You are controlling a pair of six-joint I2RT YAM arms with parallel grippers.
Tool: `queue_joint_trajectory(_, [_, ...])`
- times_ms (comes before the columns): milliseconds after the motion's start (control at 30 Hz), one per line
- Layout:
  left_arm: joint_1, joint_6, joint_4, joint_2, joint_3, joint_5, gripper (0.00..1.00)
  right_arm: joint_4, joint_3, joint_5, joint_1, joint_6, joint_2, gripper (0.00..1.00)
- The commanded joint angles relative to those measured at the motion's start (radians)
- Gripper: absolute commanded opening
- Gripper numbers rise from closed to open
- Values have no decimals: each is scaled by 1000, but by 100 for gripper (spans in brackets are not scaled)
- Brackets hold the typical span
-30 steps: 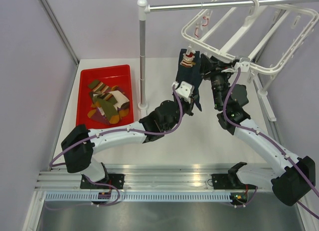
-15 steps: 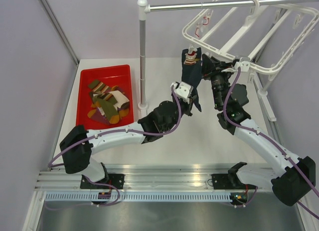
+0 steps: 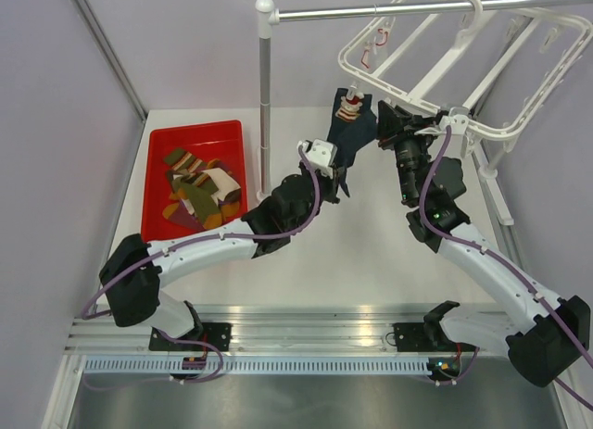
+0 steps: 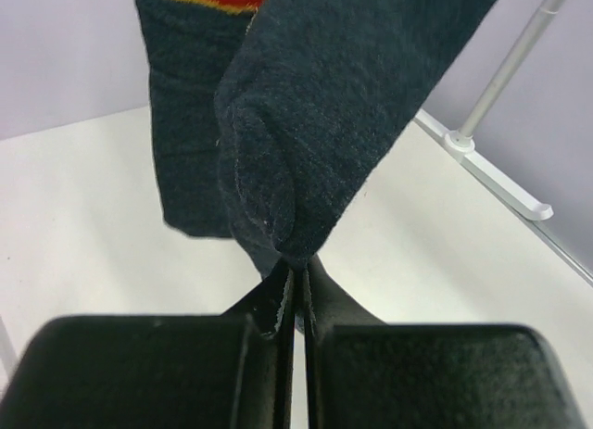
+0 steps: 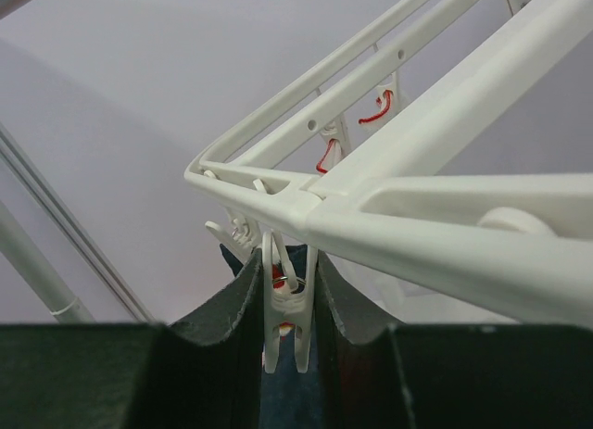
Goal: Remove the socks clipped to the hanger
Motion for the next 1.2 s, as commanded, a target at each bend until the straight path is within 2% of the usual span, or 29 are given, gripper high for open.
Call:
queue_joint_trajectory(0, [32, -78, -47, -42, 19, 22, 2, 3, 34, 11, -2, -3, -21, 1])
queue_joint_trajectory(267, [65, -96, -72, -132, -44, 3, 2, -11, 40, 11, -2, -1, -22, 1])
queue_joint_trajectory(400, [71, -116, -189, -246, -84, -69, 2, -18, 36, 17, -2, 0, -28, 1])
queue_joint_trajectory(500, [84, -161, -330, -369, -132, -128, 2, -28, 34, 18, -2, -9, -32, 1])
queue_joint_trajectory(533, [91, -173, -422, -396, -141, -143, 2, -29, 32, 23, -4, -9, -34, 1])
queue_joint_trajectory(567, [111, -190, -476, -453, -155, -187, 2, -31, 31, 26, -2, -6, -35, 1])
queue_joint_trajectory(700, [209, -335, -647, -580, -196, -211, 2, -18, 20, 23, -2, 5, -35, 1])
queue_joint_trajectory(767, [261, -392, -718, -606, -213, -249, 2, -17, 14, 21, -2, 11, -35, 1])
queue_joint_trajectory(900, [378, -504, -759, -636, -260, -257, 2, -21, 14, 17, -4, 17, -37, 1])
queue_joint_trajectory(1167, [626, -567, -734, -567, -304, -223, 2, -83, 54, -6, -2, 0, -38, 1])
